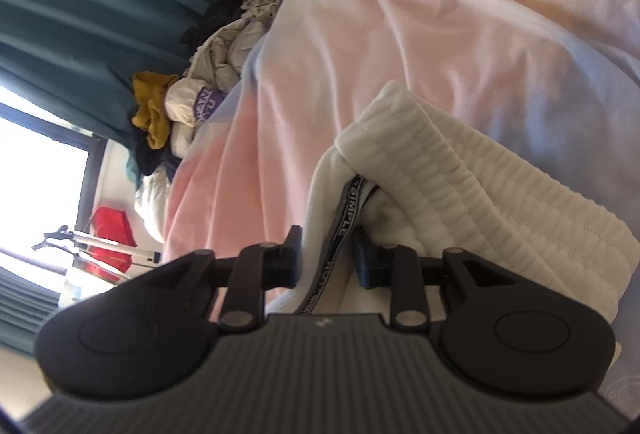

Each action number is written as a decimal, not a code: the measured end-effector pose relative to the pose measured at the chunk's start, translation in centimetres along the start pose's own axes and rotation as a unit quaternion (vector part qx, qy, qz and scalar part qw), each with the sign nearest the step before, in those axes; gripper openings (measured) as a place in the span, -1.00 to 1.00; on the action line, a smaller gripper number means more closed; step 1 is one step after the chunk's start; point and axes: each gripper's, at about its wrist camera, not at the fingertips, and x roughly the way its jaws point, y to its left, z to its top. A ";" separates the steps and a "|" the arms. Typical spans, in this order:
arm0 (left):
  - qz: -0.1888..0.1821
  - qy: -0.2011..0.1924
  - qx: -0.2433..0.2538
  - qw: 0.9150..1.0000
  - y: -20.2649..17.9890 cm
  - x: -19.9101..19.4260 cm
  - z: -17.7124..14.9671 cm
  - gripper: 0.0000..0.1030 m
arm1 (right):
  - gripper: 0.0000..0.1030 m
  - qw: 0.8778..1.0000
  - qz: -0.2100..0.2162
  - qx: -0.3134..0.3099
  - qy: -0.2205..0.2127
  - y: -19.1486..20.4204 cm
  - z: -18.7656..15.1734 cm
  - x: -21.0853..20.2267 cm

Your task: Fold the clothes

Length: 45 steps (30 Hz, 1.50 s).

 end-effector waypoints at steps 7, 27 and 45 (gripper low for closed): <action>-0.075 -0.037 0.046 0.995 2.7 -11.2 -3.9 0.55 | 0.57 0.993 0.066 -0.057 -0.074 0.3 -1.0 -8.8; -0.074 0.008 -0.094 0.993 11.5 -8.3 -11.4 0.35 | 0.64 0.998 0.027 0.033 -0.056 -9.4 -9.3 -6.6; -0.080 -0.039 -0.058 0.994 8.6 -13.3 -10.9 -0.74 | -0.63 0.989 0.028 -0.010 -0.143 -6.7 -6.3 -13.0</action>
